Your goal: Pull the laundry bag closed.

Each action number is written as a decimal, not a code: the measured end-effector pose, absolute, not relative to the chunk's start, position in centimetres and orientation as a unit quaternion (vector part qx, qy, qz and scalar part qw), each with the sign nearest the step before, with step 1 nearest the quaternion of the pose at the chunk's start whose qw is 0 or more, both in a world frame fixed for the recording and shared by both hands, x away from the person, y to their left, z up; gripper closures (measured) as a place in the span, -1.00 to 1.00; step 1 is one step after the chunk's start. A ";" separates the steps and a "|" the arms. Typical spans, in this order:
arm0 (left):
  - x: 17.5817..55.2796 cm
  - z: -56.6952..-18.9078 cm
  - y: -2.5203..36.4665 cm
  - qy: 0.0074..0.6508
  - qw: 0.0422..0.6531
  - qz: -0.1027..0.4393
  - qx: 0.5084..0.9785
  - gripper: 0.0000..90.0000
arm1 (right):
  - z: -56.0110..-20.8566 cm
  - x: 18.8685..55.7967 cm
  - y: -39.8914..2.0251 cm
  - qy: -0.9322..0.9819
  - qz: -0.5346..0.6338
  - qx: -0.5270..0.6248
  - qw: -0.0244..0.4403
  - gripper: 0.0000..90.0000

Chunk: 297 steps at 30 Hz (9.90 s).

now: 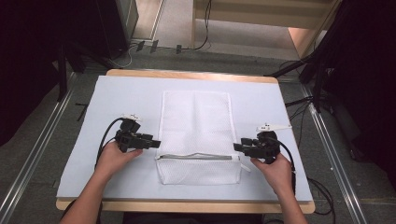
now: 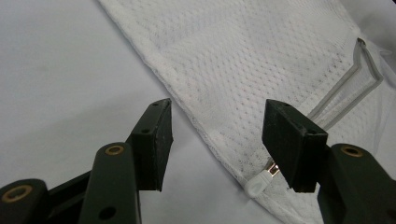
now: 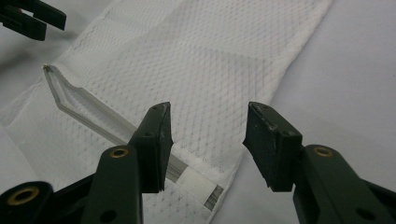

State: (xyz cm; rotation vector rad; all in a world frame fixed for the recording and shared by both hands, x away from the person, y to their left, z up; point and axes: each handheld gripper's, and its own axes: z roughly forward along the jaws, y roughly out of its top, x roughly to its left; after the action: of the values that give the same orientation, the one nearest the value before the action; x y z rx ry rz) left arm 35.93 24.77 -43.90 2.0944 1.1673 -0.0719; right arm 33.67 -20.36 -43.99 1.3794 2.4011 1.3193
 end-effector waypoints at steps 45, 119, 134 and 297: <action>33.3 -42.9 26.3 0.469 0.378 -0.061 0.796 0.76 | -42.6 33.1 -17.1 0.804 0.424 0.415 0.026 0.94; 32.8 -46.1 25.4 0.493 0.366 -0.116 0.781 1.00 | -47.1 33.2 2.7 0.870 0.396 0.292 -0.017 1.00; 32.7 -45.9 24.1 0.485 0.355 -0.116 0.791 1.00 | -47.1 33.1 2.5 0.868 0.397 0.297 -0.017 1.00; 33.1 -45.8 23.2 0.462 0.334 -0.086 0.817 1.00 | -45.4 34.2 -8.3 0.869 0.385 0.301 -0.074 0.86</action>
State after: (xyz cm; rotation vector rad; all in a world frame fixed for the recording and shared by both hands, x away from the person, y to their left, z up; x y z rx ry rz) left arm 33.13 23.21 -45.82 2.1330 1.2062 -0.2251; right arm 34.21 -8.34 -45.41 0.9943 2.8667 1.2706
